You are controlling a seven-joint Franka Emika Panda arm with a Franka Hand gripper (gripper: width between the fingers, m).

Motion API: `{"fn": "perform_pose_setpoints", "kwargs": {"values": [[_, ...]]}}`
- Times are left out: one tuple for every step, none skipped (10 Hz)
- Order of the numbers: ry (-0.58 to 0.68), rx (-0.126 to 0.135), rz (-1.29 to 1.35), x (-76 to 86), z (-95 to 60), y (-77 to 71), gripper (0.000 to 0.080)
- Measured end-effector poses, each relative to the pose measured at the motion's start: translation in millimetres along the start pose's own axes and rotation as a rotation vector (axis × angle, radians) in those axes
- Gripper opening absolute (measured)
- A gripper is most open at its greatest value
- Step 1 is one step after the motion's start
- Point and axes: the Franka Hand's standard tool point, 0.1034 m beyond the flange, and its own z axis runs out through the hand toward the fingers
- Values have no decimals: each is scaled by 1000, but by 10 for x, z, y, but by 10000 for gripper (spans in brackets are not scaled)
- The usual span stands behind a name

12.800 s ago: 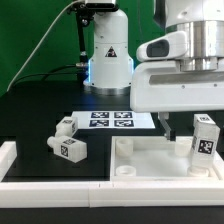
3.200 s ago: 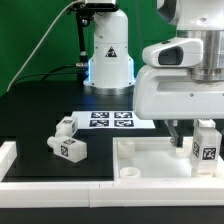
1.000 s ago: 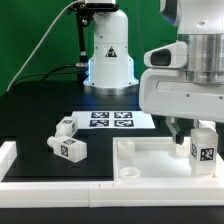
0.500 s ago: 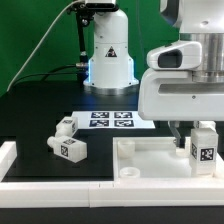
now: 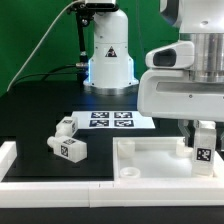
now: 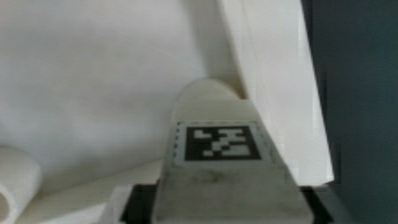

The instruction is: Assemble one leg

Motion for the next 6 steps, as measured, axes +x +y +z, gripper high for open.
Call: {"fn": "perform_pose_setpoints", "kwargs": {"values": [[1,-6,162,-7,2,5,284],[-6,-17,350,-14,7,18,284],[-10,-15,534,-8,11,18,284],[-15,-10,760,-5,14,11,284],[-14,-9,977,-25,14,-23,284],[-10,-8,1047,-30,15,-30,284]]}}
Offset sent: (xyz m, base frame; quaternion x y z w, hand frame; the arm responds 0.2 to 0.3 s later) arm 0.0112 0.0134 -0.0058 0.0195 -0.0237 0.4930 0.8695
